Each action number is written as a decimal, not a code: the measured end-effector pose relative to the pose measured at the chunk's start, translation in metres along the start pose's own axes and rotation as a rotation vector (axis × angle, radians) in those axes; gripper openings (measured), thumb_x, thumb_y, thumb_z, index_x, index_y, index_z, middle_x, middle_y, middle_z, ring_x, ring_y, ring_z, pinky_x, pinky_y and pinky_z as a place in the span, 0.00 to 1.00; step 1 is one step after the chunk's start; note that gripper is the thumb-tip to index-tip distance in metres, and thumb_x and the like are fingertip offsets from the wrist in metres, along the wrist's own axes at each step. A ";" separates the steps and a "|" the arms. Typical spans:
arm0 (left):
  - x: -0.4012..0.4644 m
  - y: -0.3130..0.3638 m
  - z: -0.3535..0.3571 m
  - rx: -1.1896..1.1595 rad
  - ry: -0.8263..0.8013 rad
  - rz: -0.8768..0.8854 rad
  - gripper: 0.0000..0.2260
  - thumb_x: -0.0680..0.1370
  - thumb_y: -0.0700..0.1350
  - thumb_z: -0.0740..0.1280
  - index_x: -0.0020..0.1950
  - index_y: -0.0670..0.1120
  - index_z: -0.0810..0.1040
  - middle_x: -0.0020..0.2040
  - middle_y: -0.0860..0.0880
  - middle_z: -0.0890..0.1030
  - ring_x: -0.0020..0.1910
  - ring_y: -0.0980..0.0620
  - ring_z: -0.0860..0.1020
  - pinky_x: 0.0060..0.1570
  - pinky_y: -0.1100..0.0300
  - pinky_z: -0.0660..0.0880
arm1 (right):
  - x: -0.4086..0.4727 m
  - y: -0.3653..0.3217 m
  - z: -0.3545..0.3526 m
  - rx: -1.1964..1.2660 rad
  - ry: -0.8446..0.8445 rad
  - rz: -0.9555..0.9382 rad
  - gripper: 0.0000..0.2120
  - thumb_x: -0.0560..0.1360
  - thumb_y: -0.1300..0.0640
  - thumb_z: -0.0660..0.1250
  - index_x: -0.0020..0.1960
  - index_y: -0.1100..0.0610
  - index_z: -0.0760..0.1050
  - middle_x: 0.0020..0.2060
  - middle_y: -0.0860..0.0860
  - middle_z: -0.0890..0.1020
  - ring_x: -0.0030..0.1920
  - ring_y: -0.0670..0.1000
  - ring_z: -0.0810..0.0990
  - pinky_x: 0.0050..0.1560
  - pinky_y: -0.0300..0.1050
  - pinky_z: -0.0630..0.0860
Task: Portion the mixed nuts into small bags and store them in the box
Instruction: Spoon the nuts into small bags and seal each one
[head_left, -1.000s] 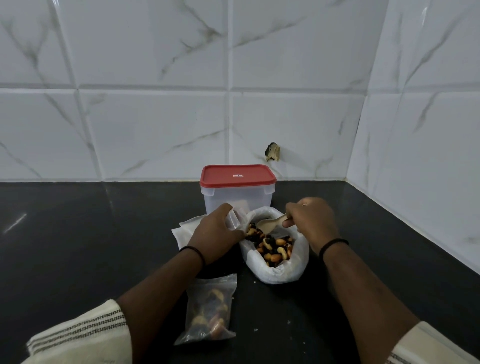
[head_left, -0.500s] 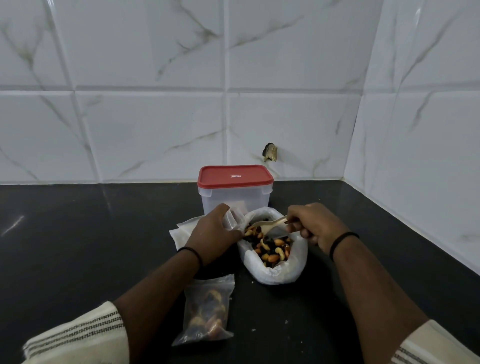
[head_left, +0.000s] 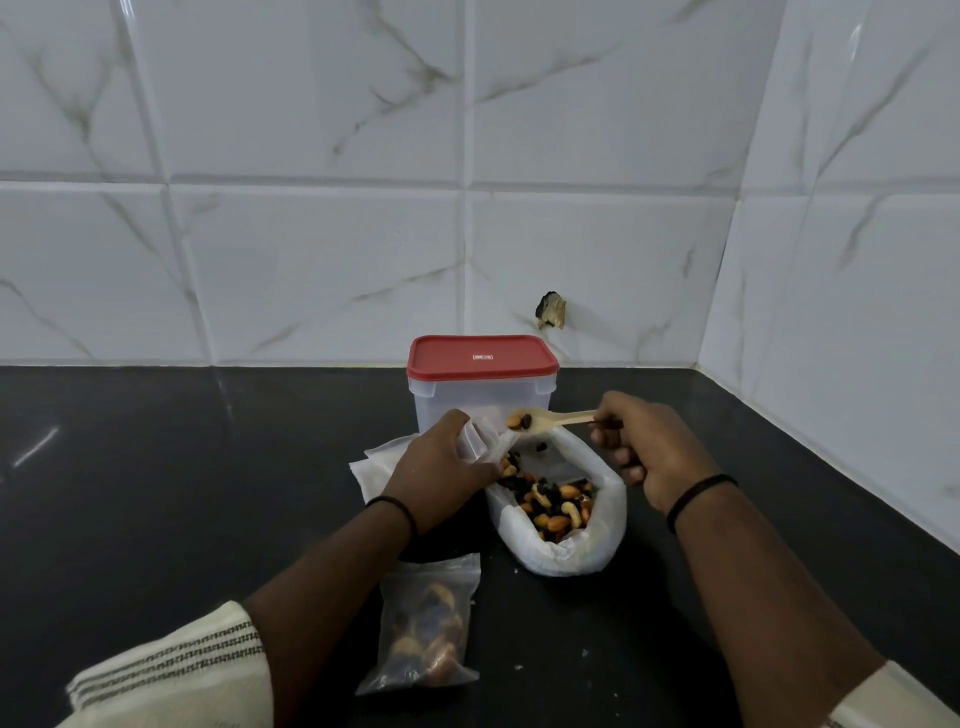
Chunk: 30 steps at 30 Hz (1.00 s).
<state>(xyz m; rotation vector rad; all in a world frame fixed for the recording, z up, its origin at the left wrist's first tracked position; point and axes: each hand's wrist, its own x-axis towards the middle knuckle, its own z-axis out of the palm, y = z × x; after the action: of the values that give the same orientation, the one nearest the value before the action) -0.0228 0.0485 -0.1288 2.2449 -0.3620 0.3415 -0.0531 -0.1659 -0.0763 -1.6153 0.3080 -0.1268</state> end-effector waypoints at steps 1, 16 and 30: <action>0.000 0.000 0.000 -0.004 0.002 -0.003 0.14 0.71 0.50 0.75 0.51 0.50 0.73 0.44 0.54 0.79 0.42 0.56 0.78 0.40 0.62 0.73 | -0.002 -0.001 0.002 0.000 -0.019 -0.030 0.09 0.72 0.60 0.64 0.34 0.59 0.76 0.27 0.52 0.77 0.23 0.46 0.62 0.21 0.35 0.56; 0.001 0.003 -0.006 -0.036 0.034 -0.034 0.18 0.72 0.50 0.74 0.57 0.47 0.72 0.46 0.51 0.78 0.43 0.54 0.76 0.42 0.58 0.75 | -0.005 0.002 0.013 -0.314 -0.191 -0.727 0.07 0.74 0.63 0.73 0.47 0.52 0.85 0.42 0.48 0.86 0.43 0.48 0.84 0.48 0.43 0.82; -0.001 0.000 -0.001 -0.003 -0.032 -0.020 0.13 0.72 0.48 0.74 0.52 0.49 0.73 0.44 0.52 0.80 0.43 0.54 0.78 0.41 0.61 0.74 | 0.015 0.018 0.009 -0.591 0.228 -0.324 0.08 0.75 0.55 0.64 0.40 0.53 0.79 0.35 0.49 0.84 0.40 0.49 0.81 0.36 0.42 0.72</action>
<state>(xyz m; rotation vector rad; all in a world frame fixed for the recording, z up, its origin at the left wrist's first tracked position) -0.0234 0.0493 -0.1287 2.2519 -0.3566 0.2945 -0.0383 -0.1618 -0.0969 -2.2375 0.2697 -0.5076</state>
